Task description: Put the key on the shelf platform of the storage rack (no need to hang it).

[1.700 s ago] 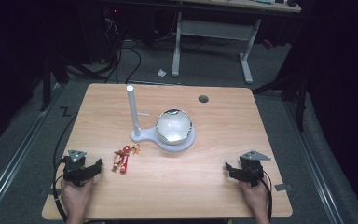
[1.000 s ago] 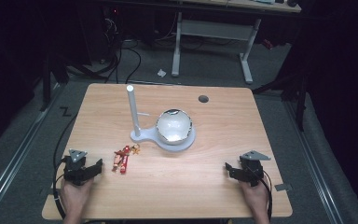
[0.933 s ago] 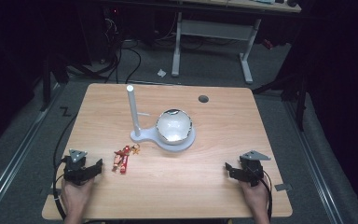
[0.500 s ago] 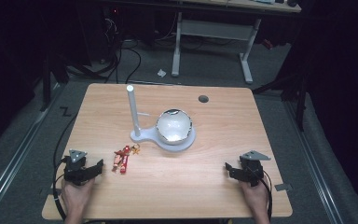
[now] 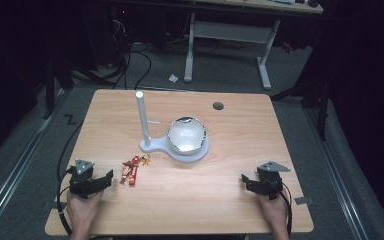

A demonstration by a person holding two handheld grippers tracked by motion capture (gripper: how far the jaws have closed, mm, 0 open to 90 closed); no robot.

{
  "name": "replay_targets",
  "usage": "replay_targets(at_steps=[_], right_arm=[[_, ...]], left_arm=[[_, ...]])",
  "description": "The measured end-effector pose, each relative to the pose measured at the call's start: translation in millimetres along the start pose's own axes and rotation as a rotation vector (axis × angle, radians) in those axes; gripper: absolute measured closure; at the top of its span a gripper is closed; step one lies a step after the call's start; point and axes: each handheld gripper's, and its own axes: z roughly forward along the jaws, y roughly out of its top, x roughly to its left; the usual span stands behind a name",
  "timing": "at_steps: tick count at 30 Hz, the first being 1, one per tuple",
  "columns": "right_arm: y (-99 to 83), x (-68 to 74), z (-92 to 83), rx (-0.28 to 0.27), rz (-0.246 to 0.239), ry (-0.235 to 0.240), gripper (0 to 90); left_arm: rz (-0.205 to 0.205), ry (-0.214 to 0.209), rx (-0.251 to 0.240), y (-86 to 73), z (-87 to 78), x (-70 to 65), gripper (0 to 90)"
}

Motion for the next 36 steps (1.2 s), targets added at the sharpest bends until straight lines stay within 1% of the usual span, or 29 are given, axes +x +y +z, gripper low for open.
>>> replay_targets(at_steps=[1,2,3,5,6,7,8,9,12,13,14,15,16,17,18,19,20,21,22,23,25,26,27,28,31,33,34,35,36], right_arm=[[0.0,-0.1,0.0,0.0,-0.001,0.0,28.9],[0.0,-0.1,0.1,0.0,-0.001,0.0,28.9],[0.0,-0.2,0.1,0.0,-0.002,0.0,28.9],[0.1,-0.2,0.1,0.0,-0.002,0.0,28.9],[0.1,-0.2,0.1,0.0,-0.002,0.0,28.9],[0.0,-0.2,0.1,0.0,-0.002,0.0,28.9],[0.0,-0.2,0.1,0.0,-0.002,0.0,28.9],[0.0,-0.2,0.1,0.0,-0.002,0.0,28.9],[0.0,-0.2,0.1,0.0,-0.002,0.0,28.9],[0.0,-0.2,0.1,0.0,-0.002,0.0,28.9],[0.0,-0.2,0.1,0.0,-0.002,0.0,28.9],[0.0,-0.2,0.1,0.0,-0.002,0.0,28.9],[0.0,-0.2,0.1,0.0,-0.002,0.0,28.9],[0.0,-0.2,0.1,0.0,-0.002,0.0,28.9],[0.0,-0.2,0.1,0.0,-0.002,0.0,28.9],[0.0,-0.2,0.1,0.0,-0.002,0.0,28.9],[0.0,-0.2,0.1,0.0,-0.002,0.0,28.9],[0.0,-0.2,0.1,0.0,-0.002,0.0,28.9],[0.0,-0.2,0.1,0.0,-0.002,0.0,28.9],[0.0,-0.2,0.1,0.0,-0.002,0.0,28.9],[0.0,-0.2,0.1,0.0,-0.003,0.0,28.9],[0.0,-0.2,0.1,0.0,-0.002,0.0,28.9],[0.0,-0.2,0.1,0.0,-0.002,0.0,28.9],[0.0,-0.2,0.1,0.0,-0.002,0.0,28.9],[0.0,-0.2,0.1,0.0,-0.002,0.0,28.9],[0.0,-0.2,0.1,0.0,-0.002,0.0,28.9],[0.0,-0.2,0.1,0.0,-0.002,0.0,28.9],[0.0,-0.2,0.1,0.0,-0.002,0.0,28.9],[0.0,-0.2,0.1,0.0,-0.002,0.0,28.9]], left_arm=[[-0.016,0.013,0.005,-0.7,-1.0,-2.6,22.6],[-0.012,-0.003,0.016,0.3,-4.4,-4.9,22.5],[-0.012,-0.003,0.016,0.3,-4.4,-4.9,22.5],[-0.02,-0.017,0.031,-1.0,-10.5,-10.7,22.6],[-0.001,-0.026,0.033,-1.7,-12.6,-11.6,22.6],[0.004,-0.034,0.044,-3.0,-15.0,-13.5,22.6],[-0.005,-0.037,0.051,-4.8,-17.4,-16.6,22.6],[-0.005,-0.037,0.051,-4.8,-17.4,-16.6,22.5],[0.007,-0.062,0.08,-13.8,-25.5,-26.6,22.0],[0.007,-0.062,0.08,-13.8,-25.5,-26.6,21.7],[0.0,-0.063,0.087,-17.1,-27.6,-30.2,21.7],[0.012,-0.072,0.101,-22.0,-29.3,-33.3,21.3],[0.012,-0.072,0.101,-22.0,-29.3,-33.3,21.1],[0.014,-0.073,0.111,-25.7,-30.2,-35.5,21.1],[0.027,-0.073,0.121,-30.7,-30.2,-37.6,20.8],[0.031,-0.066,0.122,-33.5,-29.9,-38.9,20.7],[0.031,-0.066,0.122,-33.5,-29.9,-38.9,20.6],[0.032,-0.059,0.132,-39.1,-29.4,-41.7,20.5],[0.032,-0.059,0.132,-39.1,-29.4,-41.7,20.4],[0.055,-0.057,0.139,-44.0,-27.7,-42.2,20.2],[0.061,-0.05,0.141,-46.1,-26.7,-42.5,20.0],[0.081,-0.049,0.148,-49.1,-24.0,-41.9,19.9],[0.081,-0.049,0.148,-49.1,-24.0,-41.9,19.8],[0.076,-0.038,0.149,-50.8,-22.3,-42.4,19.8],[0.079,-0.029,0.148,-54.2,-19.2,-42.0,20.6],[0.1,-0.012,0.139,-58.6,-14.6,-40.8,21.1],[0.1,-0.012,0.139,-58.6,-14.6,-40.8,21.9],[0.091,-0.005,0.141,-59.8,-13.0,-41.7,22.5],[0.094,-0.006,0.137,-60.2,-12.2,-41.8,23.2]])
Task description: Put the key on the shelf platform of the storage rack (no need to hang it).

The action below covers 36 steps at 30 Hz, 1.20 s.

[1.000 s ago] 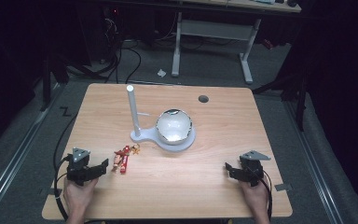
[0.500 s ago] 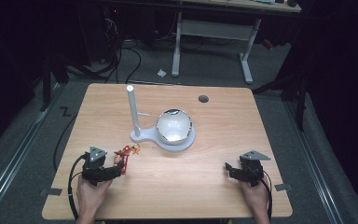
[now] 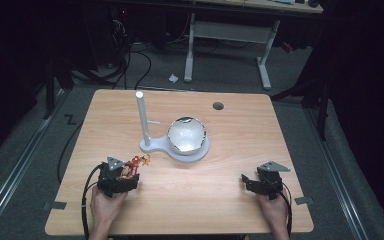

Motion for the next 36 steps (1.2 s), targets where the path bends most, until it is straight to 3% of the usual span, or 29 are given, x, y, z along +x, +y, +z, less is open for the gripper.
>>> replay_targets(at_steps=[7,11,14,22,24,36], right_arm=[[0.0,0.0,0.0,0.0,0.0,0.0,28.9],[0.0,0.0,0.0,0.0,0.0,0.0,28.8],[0.0,0.0,0.0,0.0,0.0,0.0,28.9],[0.0,0.0,0.0,0.0,0.0,0.0,28.9],[0.0,0.0,0.0,0.0,0.0,0.0,28.9],[0.0,0.0,0.0,0.0,0.0,0.0,28.9]], left_arm=[[0.035,0.017,-0.017,-6.5,9.8,1.0,29.4],[0.04,0.031,-0.024,-8.9,13.3,1.2,33.5],[0.024,0.036,-0.041,-6.0,14.6,0.8,42.2],[0.023,0.023,-0.035,-4.0,12.5,1.4,57.9],[0.02,0.002,-0.039,-3.0,9.5,0.7,61.6],[0.011,-0.038,-0.019,1.3,-2.7,-0.8,62.9]])
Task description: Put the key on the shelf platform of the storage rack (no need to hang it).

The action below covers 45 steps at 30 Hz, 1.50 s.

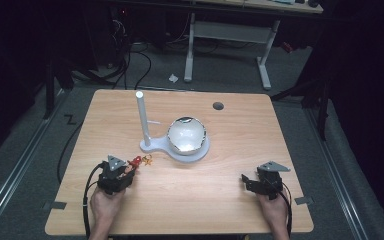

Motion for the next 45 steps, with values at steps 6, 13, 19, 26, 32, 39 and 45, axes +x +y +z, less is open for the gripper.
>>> replay_targets(at_steps=[6,13,19,26,32,39,45], right_arm=[[0.0,0.0,0.0,0.0,0.001,0.0,28.9],[0.0,0.0,0.0,0.0,0.001,0.0,28.9],[0.0,0.0,0.0,0.0,0.0,0.0,28.9],[0.0,0.0,0.0,0.0,0.0,0.0,28.9],[0.0,-0.1,0.0,-0.001,-0.001,0.0,28.9],[0.0,-0.1,0.0,0.0,-0.001,0.0,28.9],[0.0,-0.2,0.0,-0.001,-0.001,0.0,28.9]], left_arm=[[-0.001,-0.045,0.007,7.9,-12.2,-7.6,63.2],[-0.026,-0.097,0.03,20.2,-30.0,-19.8,63.4],[-0.039,-0.138,0.056,29.3,-43.2,-26.5,63.5],[-0.035,-0.177,0.087,33.1,-56.5,-36.0,63.7],[-0.05,-0.212,0.105,39.1,-67.5,-46.1,63.8],[-0.048,-0.272,0.125,47.0,-81.4,-63.1,63.9],[-0.043,-0.277,0.151,48.1,-85.8,-74.9,63.9]])
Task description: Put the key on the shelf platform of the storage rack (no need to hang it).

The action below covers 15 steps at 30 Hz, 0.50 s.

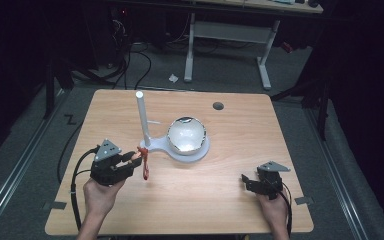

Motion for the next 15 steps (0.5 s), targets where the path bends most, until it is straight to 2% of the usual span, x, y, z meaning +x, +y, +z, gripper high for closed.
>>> replay_targets(at_steps=[2,3,4,11,15], right_arm=[[0.0,0.0,0.0,0.0,0.0,0.0,28.9],[0.0,0.0,0.0,0.0,0.0,0.0,28.9],[0.0,0.0,0.0,0.0,0.0,0.0,28.9],[0.1,0.2,-0.1,0.001,0.002,0.0,28.9],[0.1,0.2,-0.1,0.001,0.002,0.0,28.9]], left_arm=[[0.018,-0.021,0.023,1.1,-0.2,-3.9,63.9],[-0.004,-0.02,0.03,1.4,-0.4,-6.5,63.9],[-0.009,-0.022,0.037,1.6,-0.4,-8.3,63.9],[-0.009,-0.068,0.062,1.1,-0.1,-19.8,63.9],[-0.019,-0.091,0.082,3.1,3.4,-32.2,64.0]])
